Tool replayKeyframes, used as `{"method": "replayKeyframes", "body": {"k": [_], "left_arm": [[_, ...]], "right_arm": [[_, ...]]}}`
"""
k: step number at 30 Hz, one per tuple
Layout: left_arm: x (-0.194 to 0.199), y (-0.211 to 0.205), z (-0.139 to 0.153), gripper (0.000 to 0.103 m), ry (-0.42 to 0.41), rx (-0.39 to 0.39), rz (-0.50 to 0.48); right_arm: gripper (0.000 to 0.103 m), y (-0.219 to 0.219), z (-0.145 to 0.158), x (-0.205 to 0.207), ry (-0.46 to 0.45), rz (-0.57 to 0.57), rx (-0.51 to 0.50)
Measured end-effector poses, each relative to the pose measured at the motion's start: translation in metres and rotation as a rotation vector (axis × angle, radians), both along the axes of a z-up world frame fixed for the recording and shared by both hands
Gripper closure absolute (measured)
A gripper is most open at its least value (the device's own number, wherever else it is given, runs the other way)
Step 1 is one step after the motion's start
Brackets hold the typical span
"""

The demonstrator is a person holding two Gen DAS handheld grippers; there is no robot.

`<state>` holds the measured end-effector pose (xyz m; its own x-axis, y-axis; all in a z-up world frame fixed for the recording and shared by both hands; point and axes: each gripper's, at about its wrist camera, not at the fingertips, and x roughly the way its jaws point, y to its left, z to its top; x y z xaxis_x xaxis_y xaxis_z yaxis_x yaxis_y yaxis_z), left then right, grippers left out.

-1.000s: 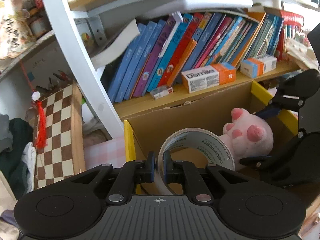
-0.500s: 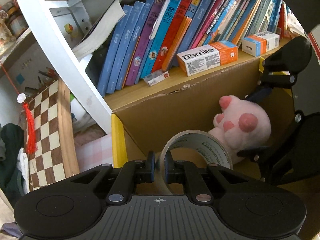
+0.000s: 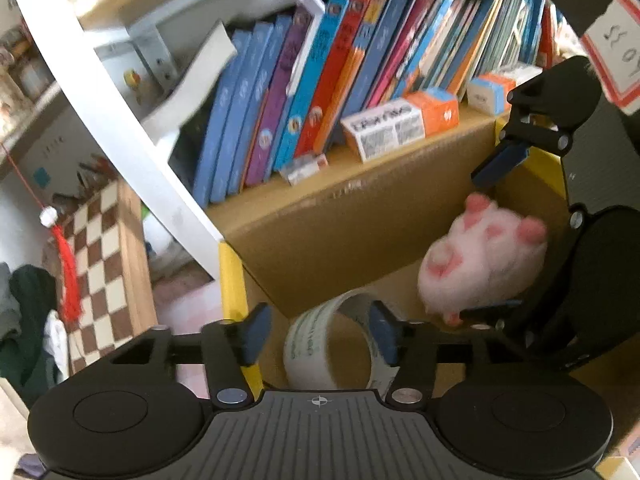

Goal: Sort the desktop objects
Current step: 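Lower both tools into the yellow box and open them to release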

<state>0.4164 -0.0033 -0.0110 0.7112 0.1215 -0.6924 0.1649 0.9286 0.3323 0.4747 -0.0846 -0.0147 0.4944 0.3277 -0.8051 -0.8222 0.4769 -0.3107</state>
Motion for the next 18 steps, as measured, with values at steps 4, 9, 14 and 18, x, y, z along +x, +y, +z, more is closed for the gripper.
{"method": "replayKeyframes", "body": {"k": [4,9,14,18], "left_arm": [[-0.011,0.000,0.014,0.033,-0.045,0.011,0.006],[-0.028,0.000,0.034,0.027,-0.094,0.013,0.018],[-0.049,-0.002,0.055,0.023,-0.149,0.005,0.020],[-0.068,-0.004,0.072,0.022,-0.193,-0.003,0.027]], "right_arm": [[0.006,-0.010,0.015,-0.007,-0.015,-0.012,0.035],[0.006,-0.027,0.033,-0.017,-0.013,-0.032,0.096],[0.006,-0.042,0.049,-0.027,-0.020,-0.048,0.150],[0.006,-0.051,0.060,-0.040,-0.040,-0.057,0.175]]}}
